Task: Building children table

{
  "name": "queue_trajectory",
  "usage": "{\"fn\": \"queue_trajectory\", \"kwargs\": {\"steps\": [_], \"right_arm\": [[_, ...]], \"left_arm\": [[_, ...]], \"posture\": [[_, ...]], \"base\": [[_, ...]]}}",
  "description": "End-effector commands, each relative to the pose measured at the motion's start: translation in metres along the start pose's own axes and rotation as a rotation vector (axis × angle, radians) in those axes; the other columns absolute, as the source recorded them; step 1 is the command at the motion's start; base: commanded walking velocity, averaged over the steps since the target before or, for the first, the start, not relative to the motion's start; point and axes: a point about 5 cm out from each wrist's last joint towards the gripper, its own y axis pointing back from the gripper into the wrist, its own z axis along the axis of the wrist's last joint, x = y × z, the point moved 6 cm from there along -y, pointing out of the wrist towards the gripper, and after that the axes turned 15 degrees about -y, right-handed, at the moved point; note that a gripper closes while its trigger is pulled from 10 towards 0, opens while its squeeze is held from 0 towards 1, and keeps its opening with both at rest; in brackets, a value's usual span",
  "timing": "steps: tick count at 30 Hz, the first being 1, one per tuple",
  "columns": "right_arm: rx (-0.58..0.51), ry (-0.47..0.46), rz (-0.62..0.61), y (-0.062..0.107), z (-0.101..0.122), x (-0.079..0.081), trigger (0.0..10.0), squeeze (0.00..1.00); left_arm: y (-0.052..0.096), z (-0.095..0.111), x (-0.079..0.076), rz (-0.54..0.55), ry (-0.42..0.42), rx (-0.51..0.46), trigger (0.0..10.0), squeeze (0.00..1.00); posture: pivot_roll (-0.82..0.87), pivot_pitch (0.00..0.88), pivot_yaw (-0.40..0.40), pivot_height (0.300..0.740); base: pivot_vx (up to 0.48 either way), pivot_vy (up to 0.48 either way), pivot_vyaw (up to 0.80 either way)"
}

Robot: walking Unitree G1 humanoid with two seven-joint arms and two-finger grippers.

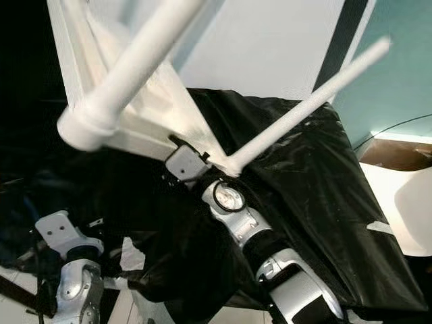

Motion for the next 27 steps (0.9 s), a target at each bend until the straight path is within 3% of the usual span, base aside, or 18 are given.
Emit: {"fn": "queue_trajectory", "kwargs": {"steps": [1,3,4,7,10,13,17,22,27], "right_arm": [[-0.097,-0.047,-0.363,0.005,0.024,-0.081,0.0,0.00],[-0.075,-0.044,-0.466,0.013,0.020,-0.102,0.0,0.00],[-0.075,-0.044,-0.466,0.013,0.020,-0.102,0.0,0.00],[-0.022,-0.139,-0.603,0.026,0.007,-0.124,0.0,0.00],[-0.012,-0.173,-0.626,0.028,0.004,-0.127,0.0,0.00],[-0.043,-0.243,-0.679,0.025,0.015,-0.135,0.0,0.00],[-0.046,-0.254,-0.695,0.023,0.017,-0.138,0.0,0.00],[-0.016,-0.423,-0.853,0.033,0.004,-0.165,0.0,0.00],[-0.003,-0.427,-0.805,0.027,0.004,-0.160,0.0,0.00]], "left_arm": [[0.000,0.000,-0.006,-0.011,-0.020,-0.007,10.0,0.00],[-0.001,0.002,-0.013,-0.040,-0.034,-0.023,10.0,0.00],[-0.001,0.002,-0.013,-0.040,-0.034,-0.023,10.0,0.00],[-0.002,0.003,-0.017,-0.060,-0.048,-0.033,10.0,0.00],[-0.002,0.003,-0.017,-0.064,-0.050,-0.035,10.0,0.00],[-0.003,0.004,-0.022,-0.093,-0.065,-0.048,10.0,0.00],[-0.003,0.005,-0.025,-0.102,-0.069,-0.052,10.0,0.00],[-0.006,0.008,-0.024,-0.088,-0.079,-0.070,10.0,0.00],[-0.005,0.007,-0.024,-0.099,-0.088,-0.071,10.0,0.00]], "posture": [[0.12,0.000,0.002,0.740],[0.12,0.000,0.007,0.740],[0.12,0.000,0.007,0.740],[0.11,0.000,0.011,0.740],[0.11,0.000,0.015,0.740],[0.11,0.000,0.021,0.740],[0.10,0.000,0.022,0.740],[0.11,0.000,0.020,0.740],[0.11,0.000,0.026,0.740]], "base": [[0.000,0.000,0.00],[0.000,0.000,0.00],[0.000,0.000,0.00],[0.000,0.000,0.00],[0.000,0.000,0.00],[0.000,0.000,0.00],[0.000,0.000,0.00],[0.000,0.000,0.00],[0.000,0.000,0.00]]}}
